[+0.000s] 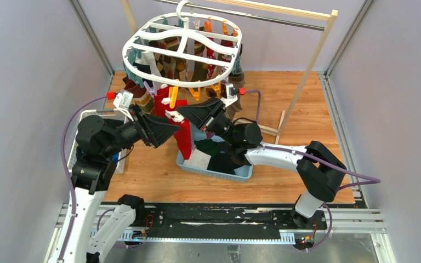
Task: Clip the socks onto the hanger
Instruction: Clamp the sock onto the hanger, then open the clamp at the hanger.
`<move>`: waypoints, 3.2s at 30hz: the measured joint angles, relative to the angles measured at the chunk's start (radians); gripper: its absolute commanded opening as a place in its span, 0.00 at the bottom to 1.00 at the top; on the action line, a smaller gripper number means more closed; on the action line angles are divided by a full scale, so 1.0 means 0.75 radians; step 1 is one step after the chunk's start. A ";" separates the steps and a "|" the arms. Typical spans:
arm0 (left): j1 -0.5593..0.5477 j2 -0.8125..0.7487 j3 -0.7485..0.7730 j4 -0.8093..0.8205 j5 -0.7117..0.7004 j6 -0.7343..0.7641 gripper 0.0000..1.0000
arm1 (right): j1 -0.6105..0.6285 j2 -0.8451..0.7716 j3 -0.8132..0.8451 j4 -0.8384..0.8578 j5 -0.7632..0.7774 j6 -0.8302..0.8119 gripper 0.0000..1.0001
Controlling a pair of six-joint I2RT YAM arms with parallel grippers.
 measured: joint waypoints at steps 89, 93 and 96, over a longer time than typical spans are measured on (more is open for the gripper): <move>0.000 -0.092 0.087 -0.085 -0.304 0.270 0.24 | -0.277 -0.547 -0.056 -0.930 -0.124 -0.779 0.00; 0.000 -0.092 0.112 -0.110 -0.337 0.292 0.56 | -0.275 -0.547 -0.040 -0.941 -0.130 -0.785 0.00; 0.000 -0.092 0.137 -0.136 -0.377 0.297 0.61 | -0.260 -0.547 -0.011 -0.978 -0.126 -0.807 0.00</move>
